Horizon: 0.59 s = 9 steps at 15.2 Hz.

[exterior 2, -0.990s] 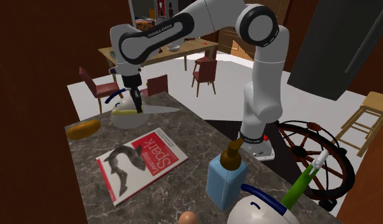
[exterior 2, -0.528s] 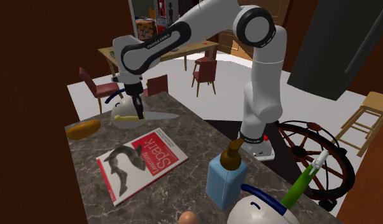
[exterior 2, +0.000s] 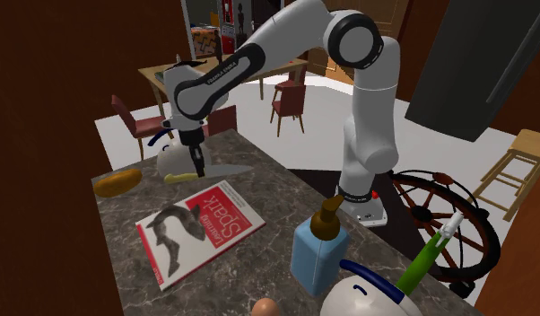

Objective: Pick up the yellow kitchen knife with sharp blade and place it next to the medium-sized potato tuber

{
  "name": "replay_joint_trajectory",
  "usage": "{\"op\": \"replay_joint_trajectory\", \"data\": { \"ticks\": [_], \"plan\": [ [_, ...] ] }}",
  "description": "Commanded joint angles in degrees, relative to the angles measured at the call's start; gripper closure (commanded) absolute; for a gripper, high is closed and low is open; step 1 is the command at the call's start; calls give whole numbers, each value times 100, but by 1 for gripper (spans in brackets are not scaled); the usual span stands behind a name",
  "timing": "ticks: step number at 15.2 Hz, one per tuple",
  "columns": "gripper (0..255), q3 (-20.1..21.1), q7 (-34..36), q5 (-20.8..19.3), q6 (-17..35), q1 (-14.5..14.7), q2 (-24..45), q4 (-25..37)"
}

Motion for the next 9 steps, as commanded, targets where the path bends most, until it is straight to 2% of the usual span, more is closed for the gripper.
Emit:
{"op": "replay_joint_trajectory", "data": {
  "ticks": [1,9],
  "plan": [
    [255,5,-37,28,156,0,78,-81],
    [255,12,-78,59,307,0,166,-148]
  ]
}}
